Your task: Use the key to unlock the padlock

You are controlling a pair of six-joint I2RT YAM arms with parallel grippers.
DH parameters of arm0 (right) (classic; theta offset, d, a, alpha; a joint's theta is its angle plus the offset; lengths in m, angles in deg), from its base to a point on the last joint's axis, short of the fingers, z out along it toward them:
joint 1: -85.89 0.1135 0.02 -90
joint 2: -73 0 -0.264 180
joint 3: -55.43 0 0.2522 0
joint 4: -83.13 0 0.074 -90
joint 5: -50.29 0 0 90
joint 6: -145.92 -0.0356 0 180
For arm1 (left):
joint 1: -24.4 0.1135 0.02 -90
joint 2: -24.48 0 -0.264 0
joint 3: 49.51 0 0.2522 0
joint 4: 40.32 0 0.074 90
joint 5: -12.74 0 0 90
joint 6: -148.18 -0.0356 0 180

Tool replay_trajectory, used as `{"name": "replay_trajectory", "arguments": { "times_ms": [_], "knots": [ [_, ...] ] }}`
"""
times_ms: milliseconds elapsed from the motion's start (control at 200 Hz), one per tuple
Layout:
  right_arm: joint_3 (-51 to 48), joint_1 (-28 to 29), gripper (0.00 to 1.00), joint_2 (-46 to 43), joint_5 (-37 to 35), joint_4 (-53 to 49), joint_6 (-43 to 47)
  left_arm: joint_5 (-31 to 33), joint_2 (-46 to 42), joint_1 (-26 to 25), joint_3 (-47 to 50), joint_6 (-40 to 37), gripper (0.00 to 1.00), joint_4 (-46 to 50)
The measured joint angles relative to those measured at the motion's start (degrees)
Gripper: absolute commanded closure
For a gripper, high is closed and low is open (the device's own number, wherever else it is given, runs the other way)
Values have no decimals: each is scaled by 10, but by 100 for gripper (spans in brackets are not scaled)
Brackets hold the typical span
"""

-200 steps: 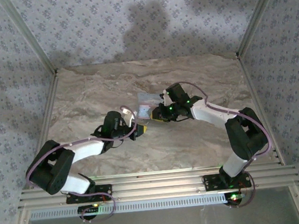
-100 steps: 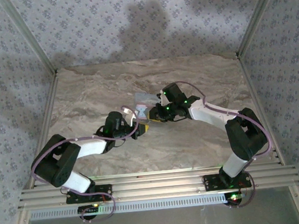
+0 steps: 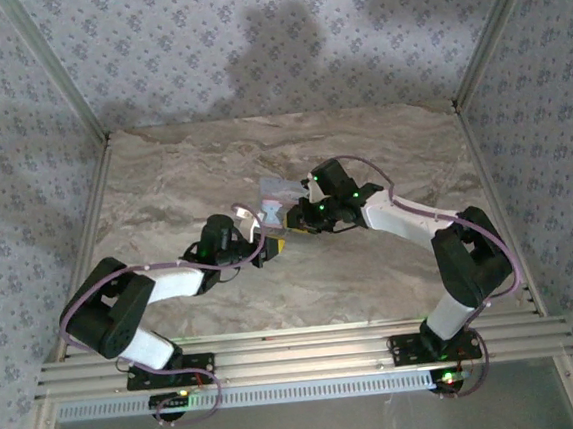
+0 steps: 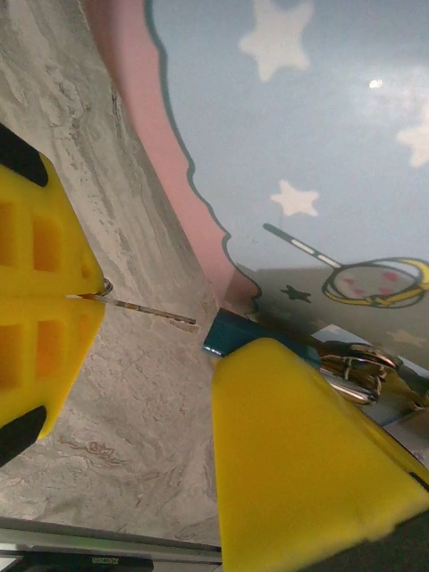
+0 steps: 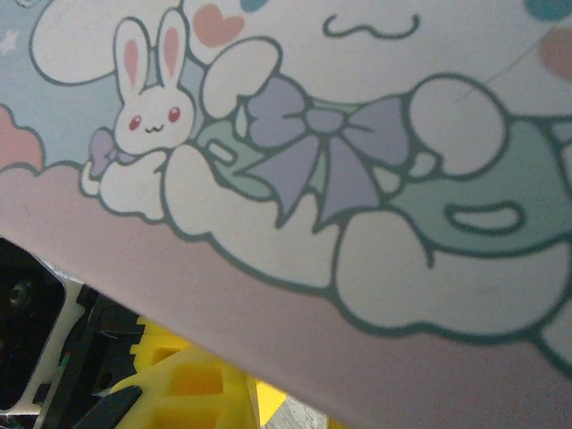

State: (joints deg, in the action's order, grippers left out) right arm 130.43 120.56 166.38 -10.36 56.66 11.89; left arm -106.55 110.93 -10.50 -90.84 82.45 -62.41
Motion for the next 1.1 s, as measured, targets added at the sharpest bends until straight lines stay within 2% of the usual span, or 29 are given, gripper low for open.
{"name": "replay_trajectory", "arguments": {
  "times_ms": [1099],
  "knots": [
    [9, 5, 100, 8, 3, -4, -6, 17, -18, 0, 1, -2, 100, 9]
  ]
}}
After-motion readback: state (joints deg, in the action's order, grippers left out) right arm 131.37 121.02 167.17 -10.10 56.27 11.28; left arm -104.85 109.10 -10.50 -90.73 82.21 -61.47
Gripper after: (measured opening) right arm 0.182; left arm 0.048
